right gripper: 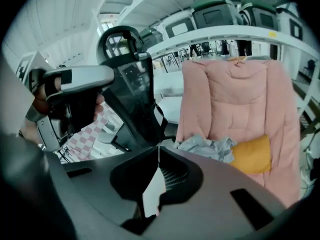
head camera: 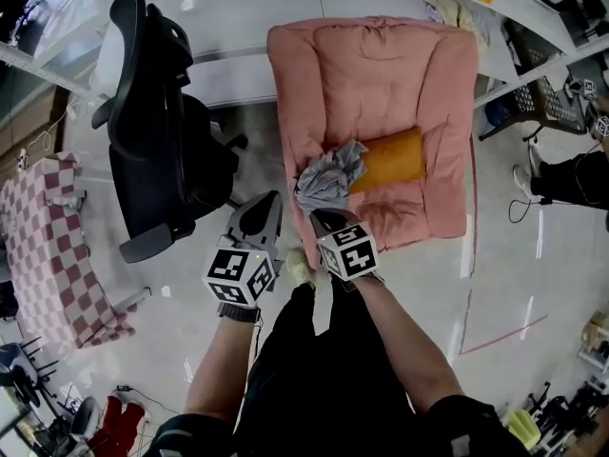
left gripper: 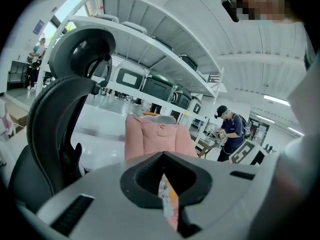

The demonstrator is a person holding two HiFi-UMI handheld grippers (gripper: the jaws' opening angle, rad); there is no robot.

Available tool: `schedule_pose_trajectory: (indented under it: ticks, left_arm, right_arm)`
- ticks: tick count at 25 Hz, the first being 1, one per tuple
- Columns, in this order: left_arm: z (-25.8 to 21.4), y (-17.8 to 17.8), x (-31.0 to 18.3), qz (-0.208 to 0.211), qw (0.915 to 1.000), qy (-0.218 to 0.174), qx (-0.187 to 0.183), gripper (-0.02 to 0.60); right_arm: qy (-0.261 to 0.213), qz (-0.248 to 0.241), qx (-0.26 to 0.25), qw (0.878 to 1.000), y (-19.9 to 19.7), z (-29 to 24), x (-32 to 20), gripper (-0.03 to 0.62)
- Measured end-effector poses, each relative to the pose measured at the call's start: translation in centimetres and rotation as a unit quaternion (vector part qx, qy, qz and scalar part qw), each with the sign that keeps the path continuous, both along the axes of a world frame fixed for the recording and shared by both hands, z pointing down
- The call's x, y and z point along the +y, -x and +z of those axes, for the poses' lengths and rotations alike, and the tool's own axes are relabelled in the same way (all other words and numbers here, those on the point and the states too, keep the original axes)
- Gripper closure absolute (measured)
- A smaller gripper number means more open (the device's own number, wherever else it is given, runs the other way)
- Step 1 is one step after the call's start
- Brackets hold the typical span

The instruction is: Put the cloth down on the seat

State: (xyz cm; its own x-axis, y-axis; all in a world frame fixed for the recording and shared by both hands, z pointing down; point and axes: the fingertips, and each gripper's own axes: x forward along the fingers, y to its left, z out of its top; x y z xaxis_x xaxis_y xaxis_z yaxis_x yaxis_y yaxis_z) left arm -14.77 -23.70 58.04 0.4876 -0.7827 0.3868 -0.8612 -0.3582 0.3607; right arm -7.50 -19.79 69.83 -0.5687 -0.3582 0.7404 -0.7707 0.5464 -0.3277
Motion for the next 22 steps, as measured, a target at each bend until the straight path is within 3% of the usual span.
schedule_pose_trajectory:
  ticks: [7, 15, 22]
  left_arm:
    - [-5.1, -1.4, -0.5, 0.012, 0.9995, -0.030, 0.003, 0.577]
    - [-10.2, -2.5, -0.9, 0.023, 0.9982, -0.056, -0.005, 0.577]
    - [-14.8, -3.0, -0.8, 0.035, 0.9969, -0.071, 0.003, 0.577]
  right_arm:
    - [-0.096, 0.048, -0.044, 0.993, -2.7, -8.9, -3.2, 0.589]
    - [-0.203, 0.087, -0.088, 0.971, -4.5, -19.0, -5.6, 0.589]
    - [-0.263, 0.103, -0.103, 0.954, -5.7, -25.0, -6.5, 0.589]
